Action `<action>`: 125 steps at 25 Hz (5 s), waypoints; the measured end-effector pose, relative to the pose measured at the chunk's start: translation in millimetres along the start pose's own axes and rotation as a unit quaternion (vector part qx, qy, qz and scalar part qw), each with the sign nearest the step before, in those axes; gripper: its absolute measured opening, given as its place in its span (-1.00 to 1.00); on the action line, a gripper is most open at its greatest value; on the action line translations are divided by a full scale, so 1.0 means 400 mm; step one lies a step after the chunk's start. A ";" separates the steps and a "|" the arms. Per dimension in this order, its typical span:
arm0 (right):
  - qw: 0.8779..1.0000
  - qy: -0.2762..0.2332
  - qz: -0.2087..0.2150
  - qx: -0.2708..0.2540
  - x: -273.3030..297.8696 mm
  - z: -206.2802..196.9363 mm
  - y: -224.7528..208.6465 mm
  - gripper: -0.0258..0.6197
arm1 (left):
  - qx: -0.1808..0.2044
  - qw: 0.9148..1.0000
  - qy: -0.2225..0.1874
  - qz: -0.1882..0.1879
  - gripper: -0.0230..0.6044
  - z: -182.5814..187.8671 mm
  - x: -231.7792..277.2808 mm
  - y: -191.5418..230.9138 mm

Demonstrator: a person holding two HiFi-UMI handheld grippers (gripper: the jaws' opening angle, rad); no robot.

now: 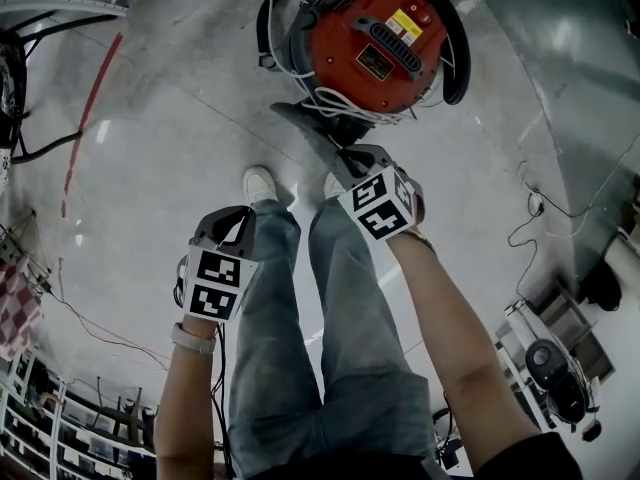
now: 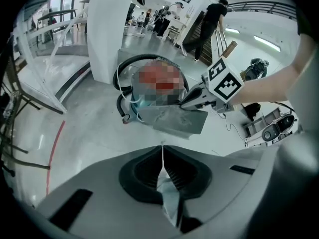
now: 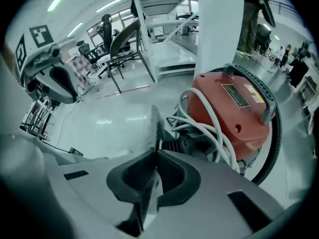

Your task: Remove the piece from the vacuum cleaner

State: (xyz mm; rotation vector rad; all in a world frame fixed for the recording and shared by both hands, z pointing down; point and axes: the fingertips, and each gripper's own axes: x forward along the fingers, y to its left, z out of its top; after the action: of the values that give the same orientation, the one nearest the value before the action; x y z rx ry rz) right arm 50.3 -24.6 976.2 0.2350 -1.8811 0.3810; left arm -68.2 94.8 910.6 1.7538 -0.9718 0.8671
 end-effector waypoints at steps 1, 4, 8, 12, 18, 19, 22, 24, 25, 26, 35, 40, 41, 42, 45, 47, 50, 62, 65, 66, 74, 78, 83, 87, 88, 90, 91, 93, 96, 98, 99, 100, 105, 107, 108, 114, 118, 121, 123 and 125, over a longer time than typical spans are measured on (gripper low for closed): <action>1.000 0.003 -0.005 -0.014 0.002 0.000 0.004 -0.79 | 0.000 1.000 0.000 0.000 -0.86 0.000 0.001 0.000; 0.990 0.020 -0.041 -0.130 0.015 -0.015 0.033 -0.79 | -0.002 1.000 0.001 0.001 -0.86 0.001 0.003 0.004; 0.972 0.024 -0.073 -0.224 0.018 -0.056 0.050 -0.79 | -0.002 1.000 -0.001 0.001 -0.86 0.005 0.000 0.006; 0.977 0.022 -0.067 -0.203 0.022 -0.070 0.054 -0.79 | -0.004 1.000 -0.004 0.001 -0.86 0.003 -0.008 0.014; 0.999 -0.014 0.003 0.045 0.005 -0.008 0.025 -0.79 | -0.005 1.000 0.000 0.002 -0.86 -0.017 -0.003 0.016; 0.999 -0.011 0.005 0.044 0.006 -0.002 0.024 -0.79 | -0.005 1.000 0.000 0.001 -0.86 -0.020 -0.001 0.014; 1.000 0.002 -0.010 -0.023 0.014 -0.003 0.042 -0.79 | -0.006 1.000 0.002 0.000 -0.86 -0.025 -0.002 0.012; 0.997 0.007 -0.026 -0.068 0.016 -0.010 0.052 -0.79 | -0.006 1.000 0.001 0.000 -0.86 -0.025 -0.006 0.013; 0.995 0.010 -0.033 -0.091 0.017 -0.015 0.057 -0.79 | -0.006 1.000 0.000 0.001 -0.86 -0.025 -0.008 0.014; 0.992 0.015 -0.038 -0.117 0.021 -0.023 0.067 -0.79 | -0.006 1.000 -0.001 0.002 -0.86 -0.024 -0.011 0.017; 0.996 0.012 -0.010 -0.090 0.035 -0.098 0.178 -0.79 | -0.011 1.000 -0.005 0.009 -0.86 -0.038 -0.023 0.044; 1.000 -0.031 0.006 -0.003 -0.013 -0.048 0.169 -0.79 | -0.019 0.999 -0.023 0.015 -0.86 -0.027 -0.040 0.038; 0.999 -0.040 0.010 0.014 -0.027 -0.035 0.166 -0.79 | -0.022 0.999 -0.030 0.016 -0.86 -0.019 -0.047 0.034; 0.998 -0.049 0.014 0.029 -0.042 -0.022 0.165 -0.79 | -0.024 0.999 -0.037 0.016 -0.86 -0.011 -0.055 0.029; 0.996 -0.069 0.028 0.058 -0.093 0.010 0.173 -0.79 | -0.038 0.997 -0.059 0.020 -0.86 0.015 -0.087 0.015; 0.993 -0.082 0.036 0.076 -0.135 0.034 0.182 -0.79 | -0.061 0.995 -0.084 0.014 -0.86 0.042 -0.117 0.005; 0.989 -0.106 0.038 0.093 -0.210 0.066 0.186 -0.79 | -0.084 0.989 -0.124 0.010 -0.86 0.087 -0.175 -0.014; 0.966 -0.195 0.022 0.171 -0.666 0.208 0.191 -0.79 | -0.068 0.974 -0.218 -0.001 -0.87 0.278 -0.504 -0.172; 0.953 -0.222 0.019 0.207 -0.794 0.232 0.201 -0.79 | -0.052 0.969 -0.240 -0.004 -0.87 0.333 -0.600 -0.207; 0.949 -0.231 0.016 0.215 -0.838 0.238 0.206 -0.79 | -0.045 0.968 -0.246 -0.003 -0.87 0.353 -0.633 -0.218; 0.928 -0.299 -0.030 0.221 -1.143 0.326 0.198 -0.79 | 0.015 0.952 -0.307 -0.002 -0.87 0.568 -0.888 -0.290; 0.919 -0.322 -0.046 0.224 -1.291 0.354 0.203 -0.79 | 0.049 0.944 -0.327 -0.003 -0.87 0.637 -1.005 -0.362; 0.905 -0.355 -0.066 0.223 -1.486 0.404 0.204 -0.79 | 0.077 0.933 -0.351 -0.012 -0.87 0.708 -1.122 -0.441; 0.893 -0.389 -0.074 0.214 -1.610 0.438 0.211 -0.79 | 0.108 0.920 -0.376 -0.019 -0.86 0.767 -1.205 -0.499; 0.889 -0.399 -0.072 0.213 -1.636 0.445 0.213 -0.79 | 0.112 0.916 -0.384 -0.022 -0.86 0.783 -1.226 -0.511; 0.882 -0.417 -0.069 0.208 -1.684 0.451 0.218 -0.79 | 0.121 0.909 -0.398 -0.027 -0.86 0.809 -1.265 -0.541; 0.880 -0.423 -0.070 0.205 -1.705 0.450 0.219 -0.79 | 0.127 0.906 -0.403 -0.028 -0.86 0.821 -1.282 -0.557; 0.877 -0.431 -0.074 0.200 -1.738 0.451 0.218 -0.79 | 0.144 0.899 -0.412 -0.029 -0.86 0.844 -1.311 -0.581; 0.873 -0.441 -0.080 0.193 -1.774 0.455 0.210 -0.79 | 0.157 0.893 -0.421 -0.028 -0.86 0.873 -1.342 -0.600; 0.872 -0.445 -0.086 0.186 -1.793 0.454 0.206 -0.79 | 0.161 0.890 -0.426 -0.026 -0.86 0.887 -1.355 -0.611; 0.872 -0.446 -0.089 0.182 -1.799 0.454 0.204 -0.79 | 0.164 0.889 -0.427 -0.024 -0.86 0.892 -1.359 -0.617; 0.872 -0.446 -0.092 0.178 -1.802 0.454 0.201 -0.79 | 0.169 0.888 -0.428 -0.023 -0.86 0.896 -1.362 -0.623; 0.878 -0.441 -0.097 0.158 -1.811 0.454 0.189 -0.79 | 0.174 0.882 -0.438 -0.020 -0.86 0.922 -1.381 -0.657; 0.879 -0.442 -0.098 0.153 -1.816 0.455 0.188 -0.79 | 0.174 0.881 -0.441 -0.018 -0.86 0.932 -1.395 -0.673; 0.878 -0.443 -0.099 0.152 -1.819 0.454 0.187 -0.79 | 0.176 0.880 -0.440 -0.016 -0.86 0.935 -1.396 -0.677; 0.870 -0.453 -0.108 0.160 -1.825 0.436 0.180 -0.79 | 0.177 0.879 -0.443 -0.009 -0.86 0.923 -1.381 -0.663; 0.869 -0.450 -0.126 0.165 -1.823 0.420 0.172 -0.79 | 0.177 0.881 -0.439 -0.003 -0.86 0.917 -1.376 -0.655; 0.869 -0.447 -0.126 0.168 -1.817 0.416 0.175 -0.79 | 0.173 0.883 -0.436 0.002 -0.86 0.911 -1.376 -0.649; 0.869 -0.448 -0.124 0.170 -1.812 0.413 0.178 -0.79 | 0.173 0.885 -0.432 0.004 -0.86 0.905 -1.373 -0.646; 0.868 -0.450 -0.125 0.170 -1.809 0.411 0.178 -0.79 | 0.173 0.887 -0.429 0.005 -0.86 0.900 -1.369 -0.646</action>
State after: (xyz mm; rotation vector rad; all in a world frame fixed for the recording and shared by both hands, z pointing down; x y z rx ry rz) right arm 123.9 -37.2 234.6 1.0322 -2.6355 0.4674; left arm -30.1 -43.1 220.7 2.5243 -1.4361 0.2272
